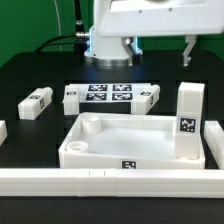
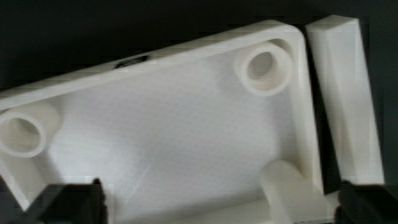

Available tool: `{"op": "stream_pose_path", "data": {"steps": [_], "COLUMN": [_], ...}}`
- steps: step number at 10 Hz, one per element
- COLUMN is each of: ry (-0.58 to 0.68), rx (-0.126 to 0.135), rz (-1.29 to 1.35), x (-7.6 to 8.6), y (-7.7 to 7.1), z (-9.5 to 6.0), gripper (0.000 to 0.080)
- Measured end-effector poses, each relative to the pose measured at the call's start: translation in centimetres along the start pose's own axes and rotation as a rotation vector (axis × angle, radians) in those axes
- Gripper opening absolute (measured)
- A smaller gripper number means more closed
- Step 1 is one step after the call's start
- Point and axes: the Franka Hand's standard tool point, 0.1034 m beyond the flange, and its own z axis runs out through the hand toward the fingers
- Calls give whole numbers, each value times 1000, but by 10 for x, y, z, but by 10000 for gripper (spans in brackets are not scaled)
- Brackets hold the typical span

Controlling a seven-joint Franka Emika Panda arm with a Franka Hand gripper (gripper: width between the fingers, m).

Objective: Assemble desk

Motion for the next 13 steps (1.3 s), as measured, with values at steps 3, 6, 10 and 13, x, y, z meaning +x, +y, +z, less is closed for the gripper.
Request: {"op": "stream_pose_path", "data": {"steps": [3, 6, 10, 13], "ry": [-31, -49, -291, -469], "rx": [-28, -35, -66, -61], "rz": [73, 72, 99, 136], "x": [-2, -7, -30, -51], "y": [38, 40, 58, 49], "z": [25, 30, 42, 44], "gripper": [649, 649, 649, 649]}}
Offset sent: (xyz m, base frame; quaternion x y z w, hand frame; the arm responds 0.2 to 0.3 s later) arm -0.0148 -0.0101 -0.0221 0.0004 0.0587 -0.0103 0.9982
